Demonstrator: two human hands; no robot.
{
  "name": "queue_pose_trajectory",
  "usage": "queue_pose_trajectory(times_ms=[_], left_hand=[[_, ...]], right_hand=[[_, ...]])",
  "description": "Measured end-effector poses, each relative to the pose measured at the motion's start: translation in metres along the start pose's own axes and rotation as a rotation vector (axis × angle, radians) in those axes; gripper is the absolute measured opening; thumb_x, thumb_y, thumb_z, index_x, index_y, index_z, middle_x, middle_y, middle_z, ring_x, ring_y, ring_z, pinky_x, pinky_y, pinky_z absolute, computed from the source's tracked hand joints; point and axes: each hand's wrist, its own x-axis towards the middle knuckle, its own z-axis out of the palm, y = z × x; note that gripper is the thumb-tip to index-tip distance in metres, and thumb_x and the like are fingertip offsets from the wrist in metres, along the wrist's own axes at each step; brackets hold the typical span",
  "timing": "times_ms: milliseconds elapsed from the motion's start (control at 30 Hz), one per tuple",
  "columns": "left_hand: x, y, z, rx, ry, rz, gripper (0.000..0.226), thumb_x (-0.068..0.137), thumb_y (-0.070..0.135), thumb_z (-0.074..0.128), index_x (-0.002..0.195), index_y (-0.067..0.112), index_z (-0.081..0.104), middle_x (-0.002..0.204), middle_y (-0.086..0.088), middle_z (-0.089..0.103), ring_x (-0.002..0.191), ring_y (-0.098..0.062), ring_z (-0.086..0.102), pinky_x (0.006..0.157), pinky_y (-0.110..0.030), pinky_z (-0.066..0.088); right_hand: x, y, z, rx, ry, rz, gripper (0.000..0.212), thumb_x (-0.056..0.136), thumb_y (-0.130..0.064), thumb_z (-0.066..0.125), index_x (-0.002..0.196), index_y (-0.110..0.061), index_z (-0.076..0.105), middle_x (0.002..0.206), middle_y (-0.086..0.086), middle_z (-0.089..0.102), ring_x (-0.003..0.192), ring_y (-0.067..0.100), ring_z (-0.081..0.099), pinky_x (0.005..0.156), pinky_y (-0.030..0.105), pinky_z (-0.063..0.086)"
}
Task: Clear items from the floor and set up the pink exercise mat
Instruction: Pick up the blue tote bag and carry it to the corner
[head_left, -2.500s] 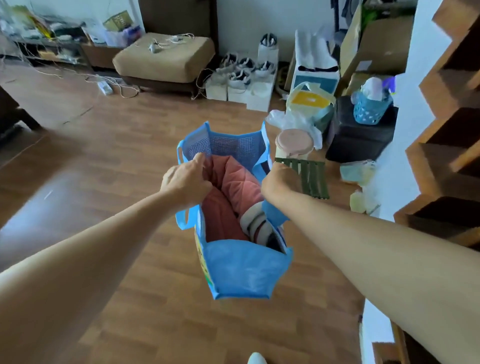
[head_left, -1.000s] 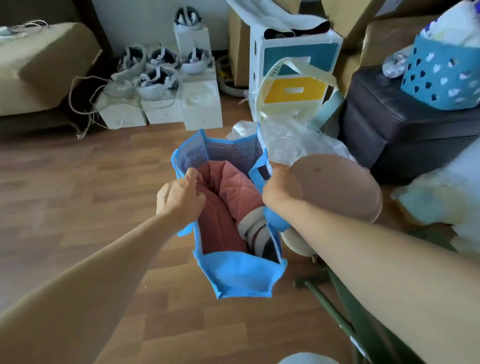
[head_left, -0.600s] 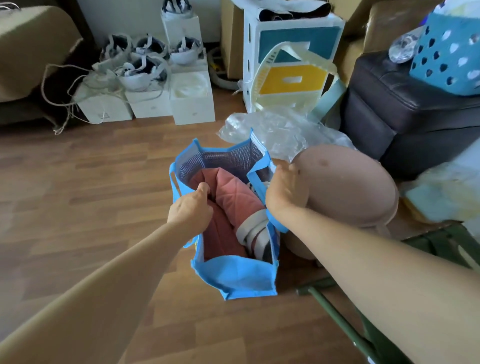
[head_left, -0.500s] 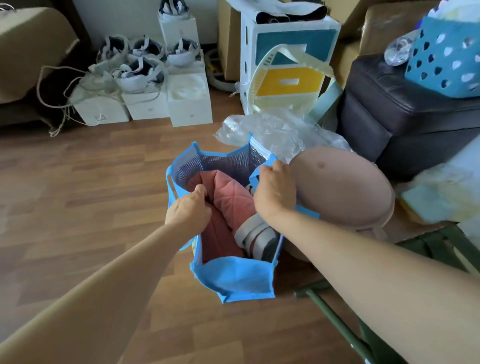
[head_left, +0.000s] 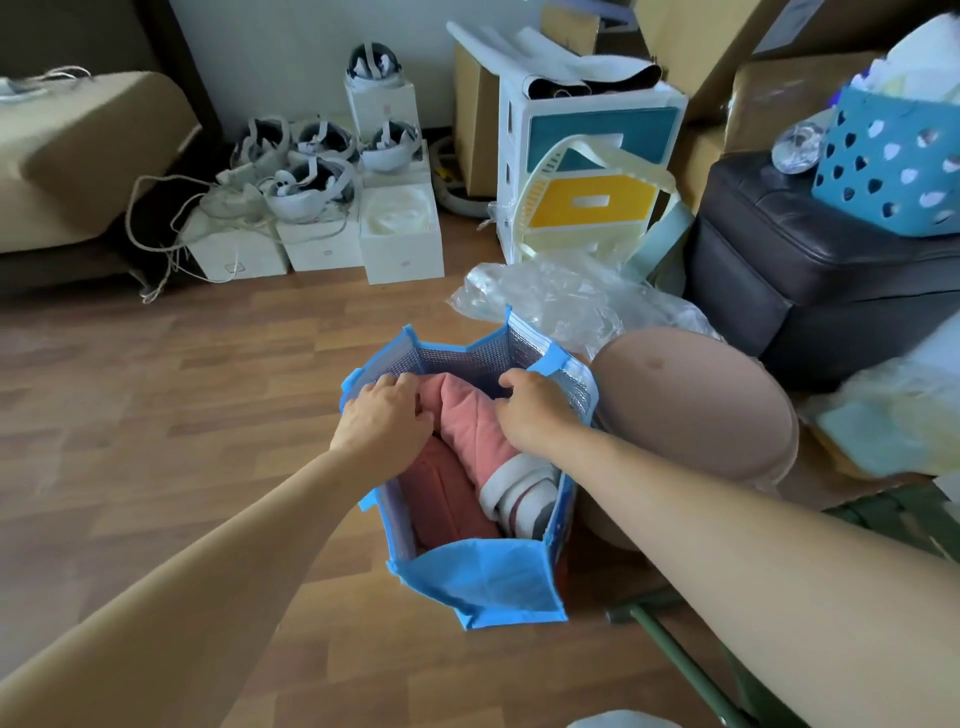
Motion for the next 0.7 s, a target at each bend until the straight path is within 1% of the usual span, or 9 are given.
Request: queue_pose_trajectory(times_ms=[100,200,300,367,467,533,600,700], left_hand=[[0.002,0.013,-0.023,-0.119,0.058,0.069,0.024,0.089,0.021,0.050,0.108,0.008,0.056,0.111,-0.009,0.058,0.104,-0.029,0.052,0.083,-0.037,0.041],[-0.007,0.033,-0.056,-0.262,0.092,0.124,0.027,0.088,0.014,0.053,0.113,0.005,0.057,0.106,-0.013,0.060,0.100,-0.030,0.054,0.084,-0.037,0.043],[-0.022,0.050,-0.101,-0.355,0.114,0.126,0.025,0.086,0.009,0.054,0.110,0.005,0.060,0.100,-0.014,0.062,0.095,-0.030,0.056,0.082,-0.034,0.043],[-0.033,0.058,-0.135,-0.388,0.115,0.119,0.024,0.087,0.008,0.054,0.109,0.006,0.062,0.100,-0.010,0.063,0.094,-0.026,0.056,0.079,-0.029,0.040],[-0.049,0.074,-0.199,-0.424,0.102,0.111,0.023,0.088,0.007,0.053,0.108,0.008,0.063,0.096,-0.003,0.062,0.092,-0.023,0.058,0.076,-0.025,0.040],[-0.058,0.089,-0.244,-0.425,0.078,0.127,0.022,0.088,0.007,0.053,0.107,0.009,0.063,0.091,0.001,0.058,0.088,-0.022,0.058,0.074,-0.023,0.038],[-0.070,0.108,-0.291,-0.425,0.057,0.149,0.022,0.088,0.008,0.053,0.108,0.011,0.063,0.090,0.003,0.057,0.086,-0.019,0.056,0.072,-0.021,0.036],[-0.090,0.140,-0.358,-0.436,0.036,0.203,0.021,0.089,0.009,0.053,0.107,0.012,0.064,0.090,0.002,0.059,0.086,-0.016,0.056,0.071,-0.019,0.035]], right_hand=[[-0.005,-0.018,-0.018,0.038,0.020,-0.026,0.033,0.095,-0.013,0.047,0.126,-0.004,0.054,0.132,0.014,0.055,0.122,0.029,0.051,0.100,0.034,0.040],[-0.018,-0.042,-0.044,0.101,0.021,-0.028,0.032,0.096,-0.013,0.047,0.126,-0.004,0.055,0.131,0.014,0.057,0.122,0.029,0.051,0.099,0.033,0.040],[-0.041,-0.069,-0.081,0.152,0.035,0.013,0.028,0.094,-0.011,0.048,0.120,-0.006,0.058,0.125,0.011,0.059,0.118,0.028,0.053,0.094,0.029,0.040],[-0.058,-0.085,-0.109,0.174,0.056,0.038,0.028,0.093,-0.011,0.048,0.119,-0.008,0.059,0.123,0.010,0.061,0.115,0.026,0.054,0.093,0.028,0.040],[-0.088,-0.112,-0.158,0.249,0.045,0.077,0.034,0.095,-0.013,0.048,0.128,-0.009,0.055,0.131,0.009,0.058,0.121,0.024,0.053,0.096,0.024,0.038],[-0.110,-0.132,-0.196,0.277,0.042,0.103,0.037,0.095,-0.013,0.048,0.132,-0.010,0.054,0.134,0.008,0.056,0.123,0.024,0.052,0.094,0.023,0.037],[-0.132,-0.153,-0.236,0.307,0.064,0.122,0.035,0.095,-0.013,0.049,0.129,-0.009,0.057,0.130,0.010,0.059,0.120,0.025,0.054,0.093,0.024,0.040],[-0.168,-0.184,-0.294,0.370,0.108,0.151,0.033,0.092,-0.014,0.052,0.122,-0.008,0.061,0.125,0.009,0.063,0.117,0.025,0.057,0.096,0.028,0.043]])
